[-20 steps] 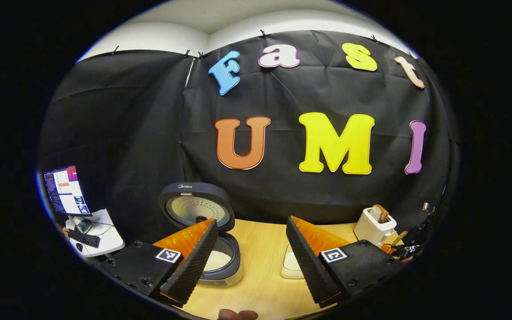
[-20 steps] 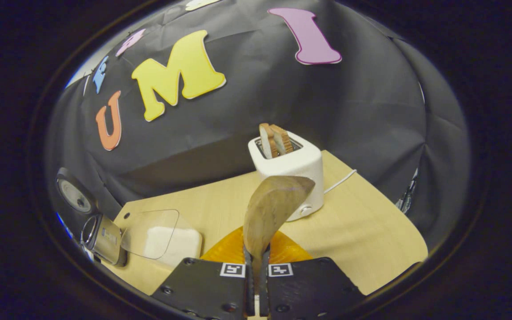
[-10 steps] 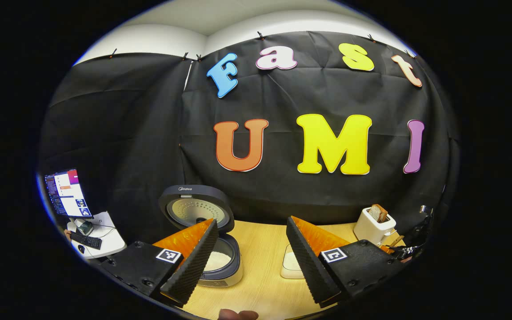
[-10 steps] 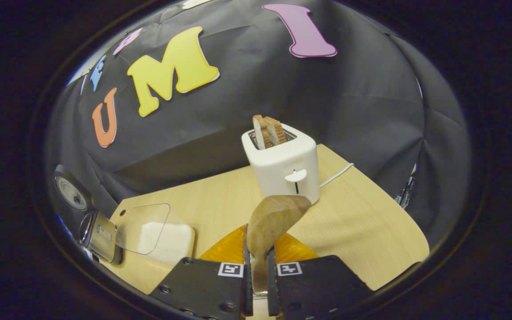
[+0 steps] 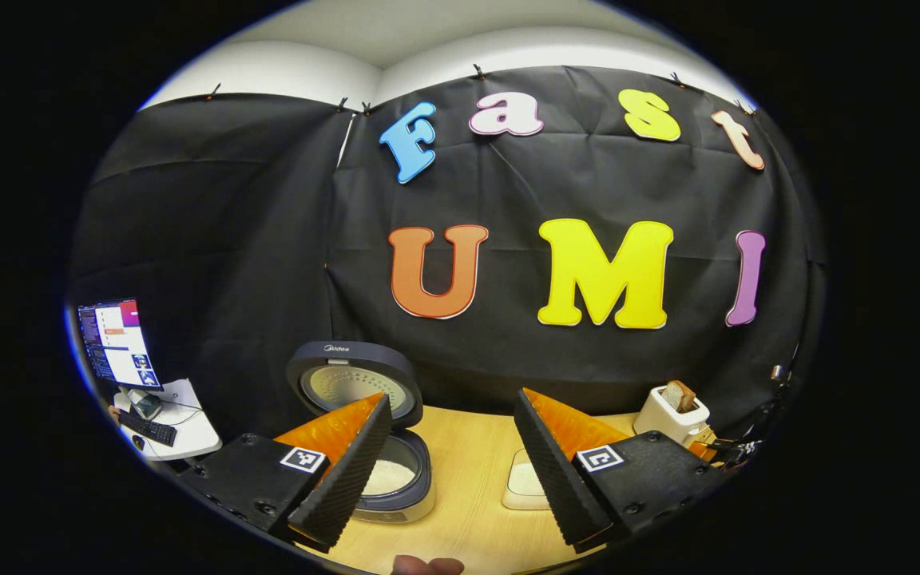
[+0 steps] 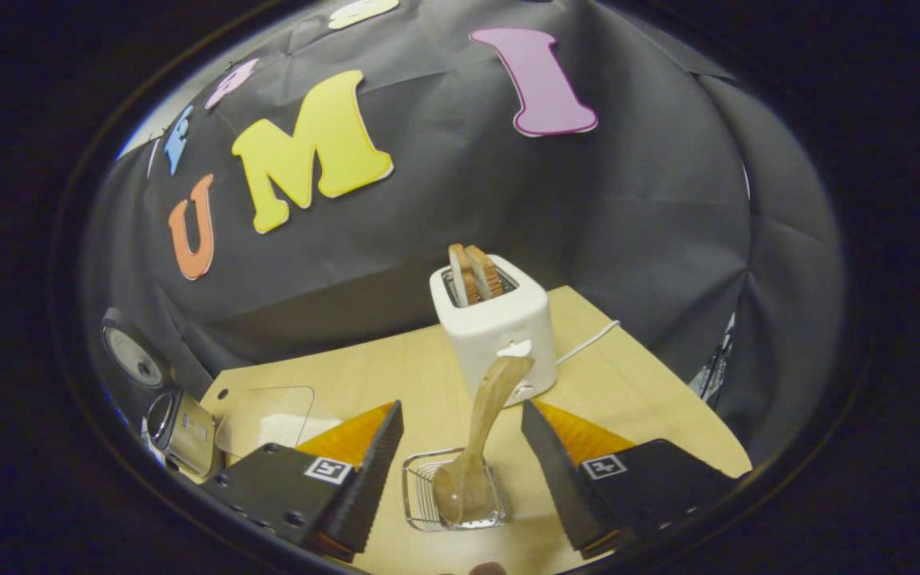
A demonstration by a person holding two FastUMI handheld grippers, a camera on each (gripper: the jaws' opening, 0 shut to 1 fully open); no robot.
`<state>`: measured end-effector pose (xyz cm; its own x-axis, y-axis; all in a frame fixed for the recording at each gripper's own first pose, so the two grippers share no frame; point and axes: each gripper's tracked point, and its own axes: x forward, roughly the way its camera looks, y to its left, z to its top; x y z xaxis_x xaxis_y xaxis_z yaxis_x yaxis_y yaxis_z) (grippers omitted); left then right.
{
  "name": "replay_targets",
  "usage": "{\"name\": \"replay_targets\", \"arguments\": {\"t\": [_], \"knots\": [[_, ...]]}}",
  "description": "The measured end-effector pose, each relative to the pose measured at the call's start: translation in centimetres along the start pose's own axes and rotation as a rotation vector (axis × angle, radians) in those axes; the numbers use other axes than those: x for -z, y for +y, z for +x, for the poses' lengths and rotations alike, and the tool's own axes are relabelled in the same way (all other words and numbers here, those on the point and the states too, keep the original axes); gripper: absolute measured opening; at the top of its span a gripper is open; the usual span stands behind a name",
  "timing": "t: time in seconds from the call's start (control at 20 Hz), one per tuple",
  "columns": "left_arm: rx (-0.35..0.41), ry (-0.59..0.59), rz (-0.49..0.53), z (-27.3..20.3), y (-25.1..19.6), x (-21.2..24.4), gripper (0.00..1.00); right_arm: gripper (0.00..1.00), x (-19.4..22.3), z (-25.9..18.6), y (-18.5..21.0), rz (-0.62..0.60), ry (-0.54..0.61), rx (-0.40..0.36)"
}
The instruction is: Close the left gripper, press the button to open the rice cooker; take a wooden spoon from the chopstick holder with the right hand, scoop a spoonful of rice and pour it into the rice cooker, then put the wooden spoon back into the chopstick holder.
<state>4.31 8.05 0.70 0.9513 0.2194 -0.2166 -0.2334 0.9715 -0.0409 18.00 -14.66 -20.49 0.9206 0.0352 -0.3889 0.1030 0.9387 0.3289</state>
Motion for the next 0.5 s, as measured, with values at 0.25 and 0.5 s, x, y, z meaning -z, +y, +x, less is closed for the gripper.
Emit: {"name": "replay_targets", "arguments": {"t": [0.25, 0.5], "knots": [[-0.047, -0.037, -0.014, 1.5, 3.5, -1.6, 0.98, 0.96, -3.2, -4.1, 0.7, -0.003, -0.058, 0.016], [-0.107, -0.001, -0.031, 4.0, 8.3, -2.3, 0.98, 0.96, -5.1, -7.3, 1.5, -0.022, -0.105, 0.007]]}}
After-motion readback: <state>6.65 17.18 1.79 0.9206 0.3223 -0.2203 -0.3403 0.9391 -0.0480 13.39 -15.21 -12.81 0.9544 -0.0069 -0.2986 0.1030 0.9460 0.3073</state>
